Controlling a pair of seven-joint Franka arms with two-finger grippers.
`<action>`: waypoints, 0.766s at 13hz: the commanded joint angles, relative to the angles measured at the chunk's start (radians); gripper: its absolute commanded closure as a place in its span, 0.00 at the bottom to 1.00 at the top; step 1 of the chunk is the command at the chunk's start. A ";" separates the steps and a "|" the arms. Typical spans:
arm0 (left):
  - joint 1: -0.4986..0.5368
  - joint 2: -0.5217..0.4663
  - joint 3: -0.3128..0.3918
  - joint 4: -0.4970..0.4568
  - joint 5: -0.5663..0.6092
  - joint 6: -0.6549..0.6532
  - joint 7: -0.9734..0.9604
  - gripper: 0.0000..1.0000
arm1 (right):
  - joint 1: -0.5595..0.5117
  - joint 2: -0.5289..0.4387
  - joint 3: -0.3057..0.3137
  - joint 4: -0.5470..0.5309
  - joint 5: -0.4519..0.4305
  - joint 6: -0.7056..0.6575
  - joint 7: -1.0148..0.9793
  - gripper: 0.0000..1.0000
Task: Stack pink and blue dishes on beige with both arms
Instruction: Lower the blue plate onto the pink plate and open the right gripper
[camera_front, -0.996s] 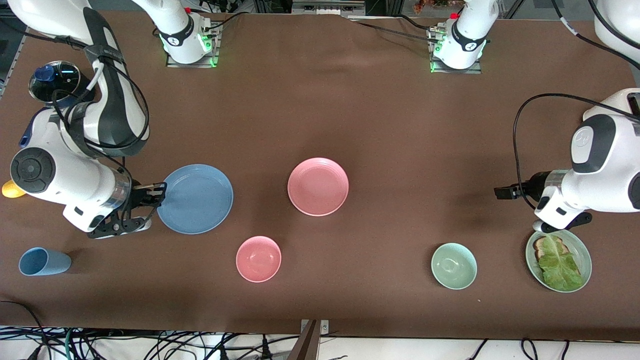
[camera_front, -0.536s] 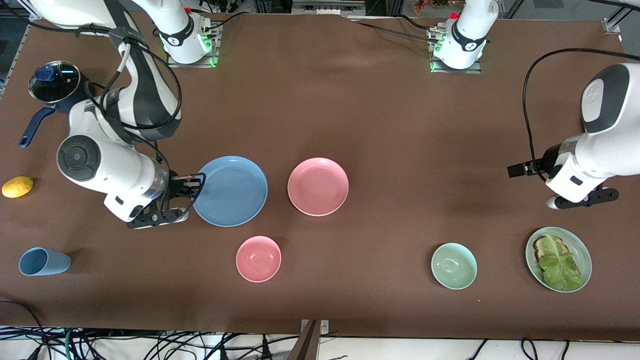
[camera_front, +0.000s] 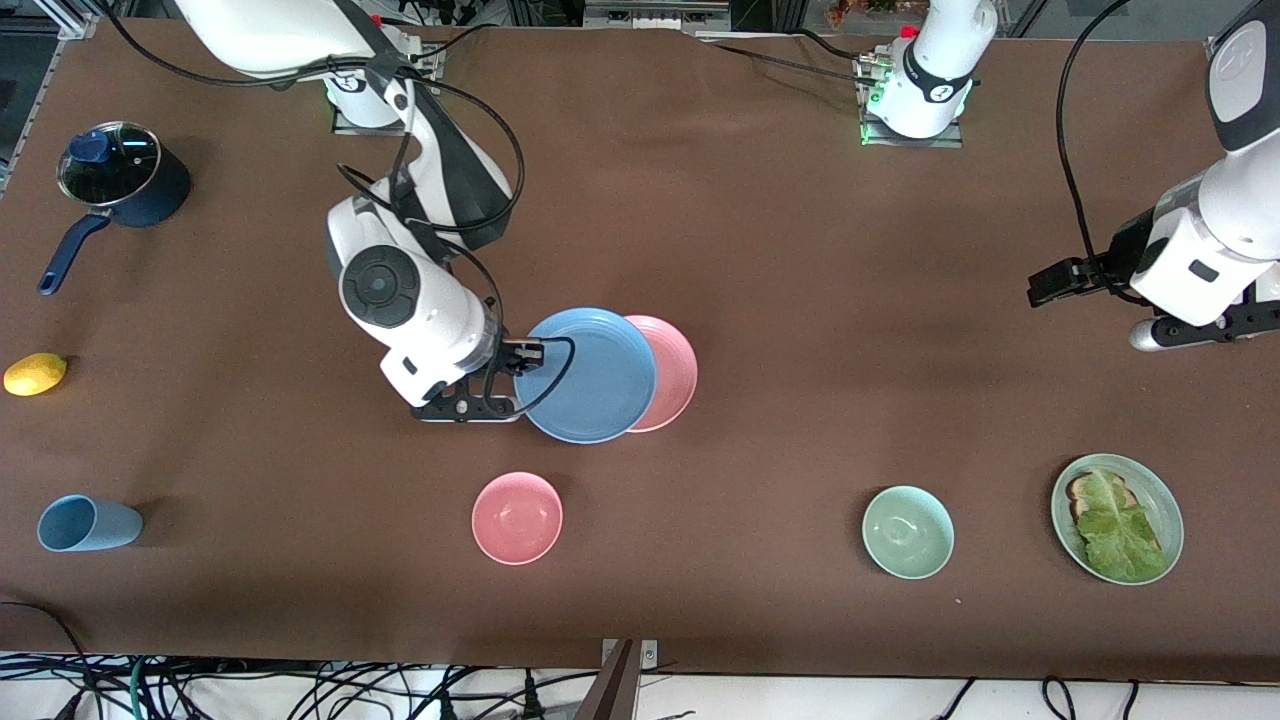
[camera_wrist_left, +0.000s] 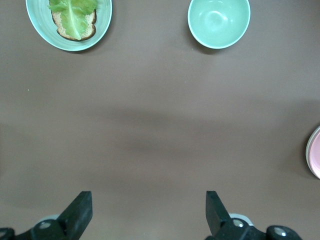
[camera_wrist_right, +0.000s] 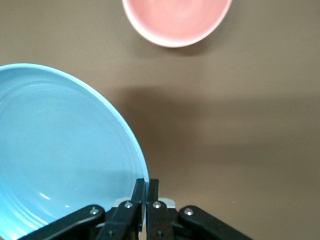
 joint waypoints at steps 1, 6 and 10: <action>-0.013 -0.098 0.030 -0.063 -0.018 -0.007 0.031 0.00 | 0.022 0.031 0.000 0.003 0.006 0.030 0.050 1.00; -0.032 -0.138 0.068 -0.078 -0.009 -0.010 0.288 0.00 | 0.062 0.097 0.002 -0.006 0.008 0.058 0.081 1.00; -0.032 -0.133 0.068 -0.065 -0.004 -0.003 0.291 0.00 | 0.074 0.110 0.002 -0.021 0.008 0.067 0.083 1.00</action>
